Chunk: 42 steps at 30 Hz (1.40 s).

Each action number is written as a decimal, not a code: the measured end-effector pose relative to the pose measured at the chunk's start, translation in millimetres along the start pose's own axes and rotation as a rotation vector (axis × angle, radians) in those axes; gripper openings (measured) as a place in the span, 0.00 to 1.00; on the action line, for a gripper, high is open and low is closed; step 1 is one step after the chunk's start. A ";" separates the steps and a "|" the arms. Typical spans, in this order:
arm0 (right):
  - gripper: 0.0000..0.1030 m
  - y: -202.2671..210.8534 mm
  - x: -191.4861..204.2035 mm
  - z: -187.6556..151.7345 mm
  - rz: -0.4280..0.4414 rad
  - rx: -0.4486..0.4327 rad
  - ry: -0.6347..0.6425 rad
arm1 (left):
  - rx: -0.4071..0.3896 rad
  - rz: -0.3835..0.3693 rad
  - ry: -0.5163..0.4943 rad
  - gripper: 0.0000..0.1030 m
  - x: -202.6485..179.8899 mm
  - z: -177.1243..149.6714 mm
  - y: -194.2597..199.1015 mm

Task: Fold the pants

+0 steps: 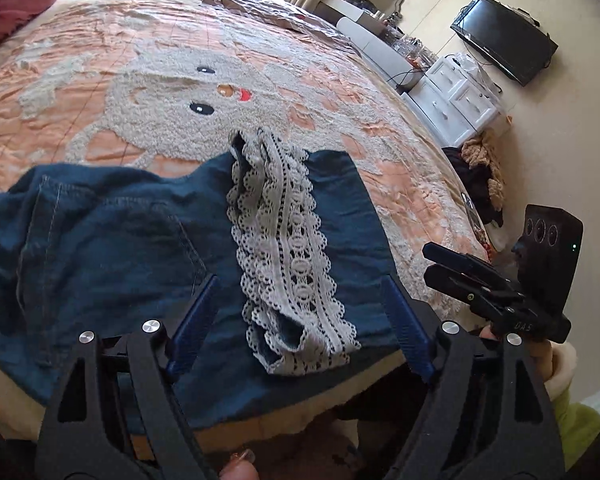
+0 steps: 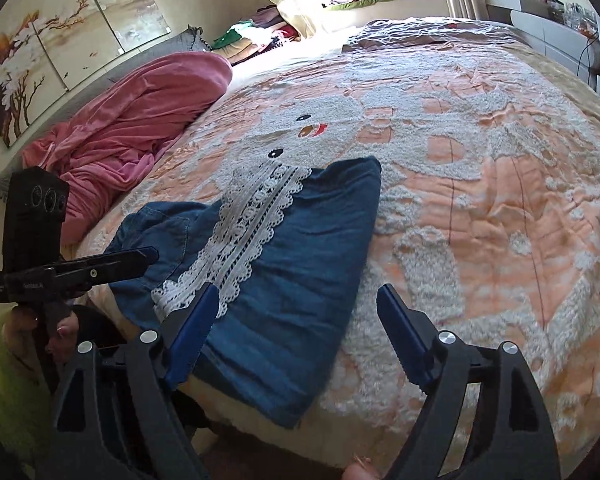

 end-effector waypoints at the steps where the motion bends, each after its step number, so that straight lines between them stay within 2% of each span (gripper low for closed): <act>1: 0.78 1.1 1.2 -5.2 0.005 0.005 -0.003 | 0.006 -0.005 0.018 0.71 1.8 -5.9 -1.2; 10: 0.78 -7.4 11.1 -32.0 0.008 0.080 0.005 | 0.048 0.037 0.056 0.71 6.1 -31.3 -14.2; 12: 0.78 -8.5 9.5 -33.8 0.010 0.086 -0.002 | 0.045 0.049 0.070 0.66 8.1 -32.0 -15.6; 18: 0.78 -19.7 3.8 -40.7 -0.002 0.131 -0.027 | 0.059 0.057 0.096 0.45 9.4 -31.1 -22.6; 20: 0.78 -21.3 3.0 -41.9 -0.005 0.137 -0.025 | 0.064 0.063 0.100 0.26 7.3 -31.8 -26.9; 23: 0.78 -19.8 2.5 -41.5 -0.003 0.132 -0.027 | 0.063 0.087 0.080 0.15 1.4 -34.0 -28.3; 25: 0.78 -16.9 0.1 -40.3 -0.005 0.123 -0.034 | 0.068 0.109 0.053 0.15 -4.2 -37.6 -25.7; 28: 0.78 -13.8 -1.6 -38.2 -0.010 0.108 -0.035 | 0.075 0.175 -0.041 0.15 -17.0 -49.6 -21.9; 31: 0.78 -17.3 -0.6 -39.3 -0.020 0.122 -0.012 | 0.065 0.241 -0.071 0.20 -14.4 -55.6 -27.1; 34: 0.77 -26.1 4.5 -42.4 -0.086 0.148 0.057 | 0.067 0.244 -0.064 0.26 -10.3 -55.3 -27.7; 39: 0.76 -36.4 13.2 -49.4 -0.212 0.175 0.205 | 0.066 0.237 -0.069 0.28 -7.0 -57.8 -27.0; 42: 0.76 -40.1 15.9 -52.5 -0.256 0.177 0.260 | 0.064 0.236 -0.069 0.33 -7.7 -58.6 -25.0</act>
Point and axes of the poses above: each gripper's, at about its wrist camera, not at the fingertips, and y roughly against the way its jaws point, x to its left, z to its top, the point moved 6 cm from there along -y, roughly the way its jaws point, and after that the axes turned 2 degrees about x, right-handed, at the moved point
